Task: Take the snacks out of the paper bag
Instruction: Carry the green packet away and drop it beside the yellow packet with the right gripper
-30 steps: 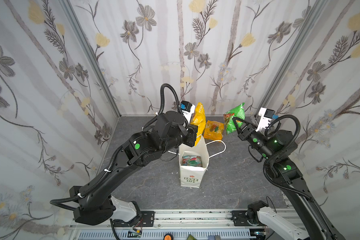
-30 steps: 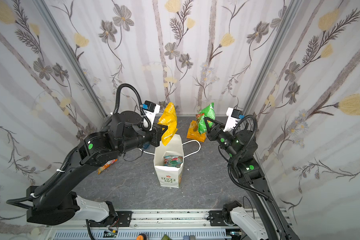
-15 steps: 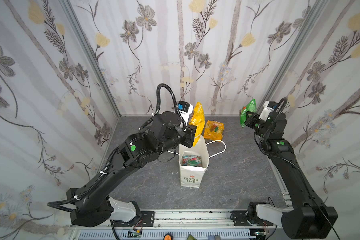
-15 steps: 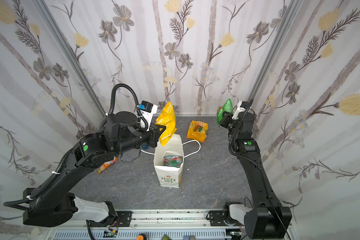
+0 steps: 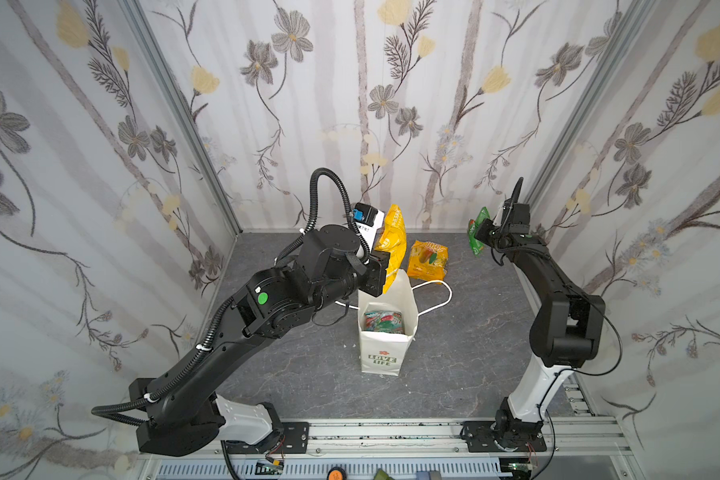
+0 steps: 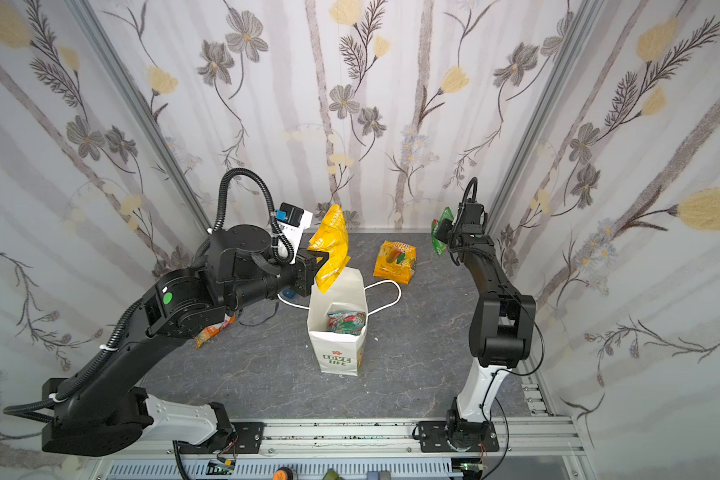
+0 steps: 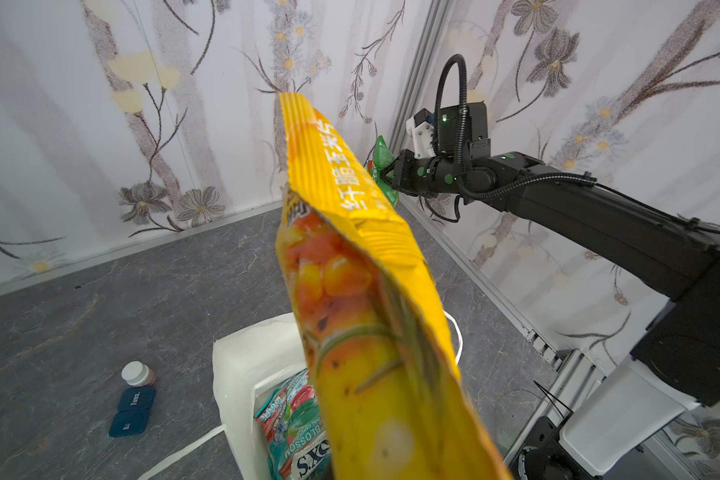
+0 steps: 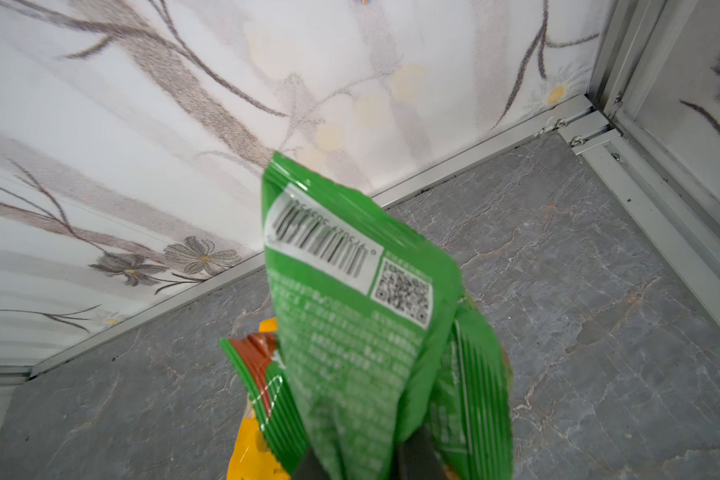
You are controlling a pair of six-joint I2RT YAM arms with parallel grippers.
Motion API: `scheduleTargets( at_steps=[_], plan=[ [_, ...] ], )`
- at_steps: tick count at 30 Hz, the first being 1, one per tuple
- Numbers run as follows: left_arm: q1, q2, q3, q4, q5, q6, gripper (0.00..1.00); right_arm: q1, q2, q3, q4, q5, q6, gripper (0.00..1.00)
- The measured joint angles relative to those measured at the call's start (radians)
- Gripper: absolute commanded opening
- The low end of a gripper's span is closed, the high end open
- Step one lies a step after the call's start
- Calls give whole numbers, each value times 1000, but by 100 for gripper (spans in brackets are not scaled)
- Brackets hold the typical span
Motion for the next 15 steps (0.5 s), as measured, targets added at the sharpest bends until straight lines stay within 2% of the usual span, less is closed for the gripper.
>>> scheduleTargets(
  at_steps=[5,9,15],
  plan=[
    [0,-1,0,-2,-1,0,0,-1,206,195,-146,1,-34,25],
    [0,-1,0,-5,-9,2,0,-1,288,255,-215,0,-48,30],
    [0,1,-6,-9,-11,3,0,-2,329,274,-270,0,-52,51]
  ],
)
